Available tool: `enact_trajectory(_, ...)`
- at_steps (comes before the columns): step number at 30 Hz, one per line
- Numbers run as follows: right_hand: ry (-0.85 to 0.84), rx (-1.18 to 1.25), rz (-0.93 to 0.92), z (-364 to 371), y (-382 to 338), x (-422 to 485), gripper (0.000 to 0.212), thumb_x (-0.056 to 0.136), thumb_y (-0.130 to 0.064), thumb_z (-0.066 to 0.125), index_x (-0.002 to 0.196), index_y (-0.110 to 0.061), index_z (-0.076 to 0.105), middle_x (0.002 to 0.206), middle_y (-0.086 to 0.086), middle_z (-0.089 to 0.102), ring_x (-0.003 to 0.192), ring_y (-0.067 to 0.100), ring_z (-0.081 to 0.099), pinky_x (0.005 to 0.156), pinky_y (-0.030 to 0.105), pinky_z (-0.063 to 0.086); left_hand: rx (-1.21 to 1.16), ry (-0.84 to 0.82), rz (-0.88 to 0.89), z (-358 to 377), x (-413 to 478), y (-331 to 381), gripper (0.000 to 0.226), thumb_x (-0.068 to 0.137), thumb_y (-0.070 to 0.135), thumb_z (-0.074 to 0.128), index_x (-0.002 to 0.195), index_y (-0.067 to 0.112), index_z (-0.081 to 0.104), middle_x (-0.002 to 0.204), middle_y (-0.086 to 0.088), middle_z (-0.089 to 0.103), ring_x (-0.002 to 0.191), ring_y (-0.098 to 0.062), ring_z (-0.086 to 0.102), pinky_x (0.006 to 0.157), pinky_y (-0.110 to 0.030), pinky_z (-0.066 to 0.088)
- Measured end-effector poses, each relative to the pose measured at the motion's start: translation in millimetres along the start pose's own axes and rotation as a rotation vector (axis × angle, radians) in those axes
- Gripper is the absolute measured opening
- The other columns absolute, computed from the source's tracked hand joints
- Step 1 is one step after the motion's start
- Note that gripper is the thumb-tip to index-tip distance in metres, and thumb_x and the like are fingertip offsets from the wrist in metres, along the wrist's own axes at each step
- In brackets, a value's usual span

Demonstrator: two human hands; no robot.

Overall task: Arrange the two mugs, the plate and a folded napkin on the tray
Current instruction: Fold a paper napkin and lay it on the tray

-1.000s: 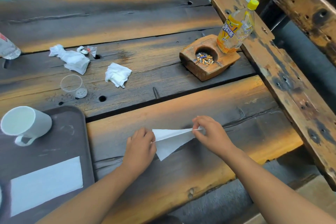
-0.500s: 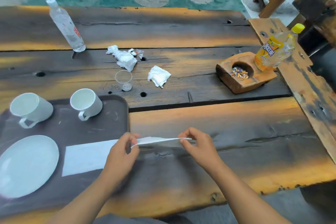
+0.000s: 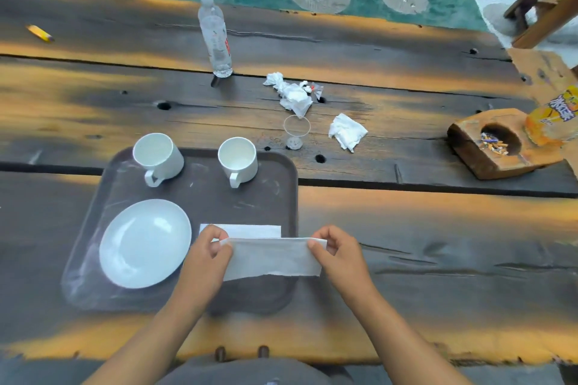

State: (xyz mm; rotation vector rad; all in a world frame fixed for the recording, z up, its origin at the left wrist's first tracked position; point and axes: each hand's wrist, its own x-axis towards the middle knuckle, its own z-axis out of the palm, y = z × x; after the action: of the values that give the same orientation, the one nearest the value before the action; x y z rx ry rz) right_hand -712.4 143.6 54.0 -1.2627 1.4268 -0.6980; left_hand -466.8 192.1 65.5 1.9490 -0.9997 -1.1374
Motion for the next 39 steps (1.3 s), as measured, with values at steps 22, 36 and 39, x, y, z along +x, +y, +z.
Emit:
enact_trajectory(22,0.023,-0.138,0.342,95,5,51,0.017,0.095,-0.015,0.067,0.078,-0.015,0.061,0.067,-0.001,0.056,0.063,0.015,0.049,0.060,0.029,0.039,0.103,-0.165,-0.274,-52,78,-39,0.009,0.092,0.012,0.065,0.100,0.017,0.066,0.097,-0.012,0.074,0.093,-0.031,0.071,0.089,-0.049,0.057)
enact_trajectory(36,-0.002,-0.303,0.397,100,2,70,0.020,0.098,-0.019,0.063,0.079,-0.021,0.058,0.083,-0.001,0.065,0.079,0.015,0.059,0.061,0.027,0.043,0.310,-0.138,-0.259,-40,101,-53,0.001,0.096,0.017,0.063,0.097,0.017,0.062,0.091,0.002,0.068,0.086,-0.018,0.065,0.068,-0.028,0.047)
enact_trajectory(39,-0.003,-0.306,0.408,97,1,72,0.015,0.098,-0.018,0.062,0.084,-0.017,0.061,0.087,0.002,0.066,0.084,0.019,0.061,0.065,0.030,0.045,0.345,-0.131,-0.251,-38,102,-54,0.003,0.097,0.018,0.062,0.095,0.017,0.061,0.090,0.000,0.065,0.078,-0.012,0.058,0.061,-0.022,0.042)
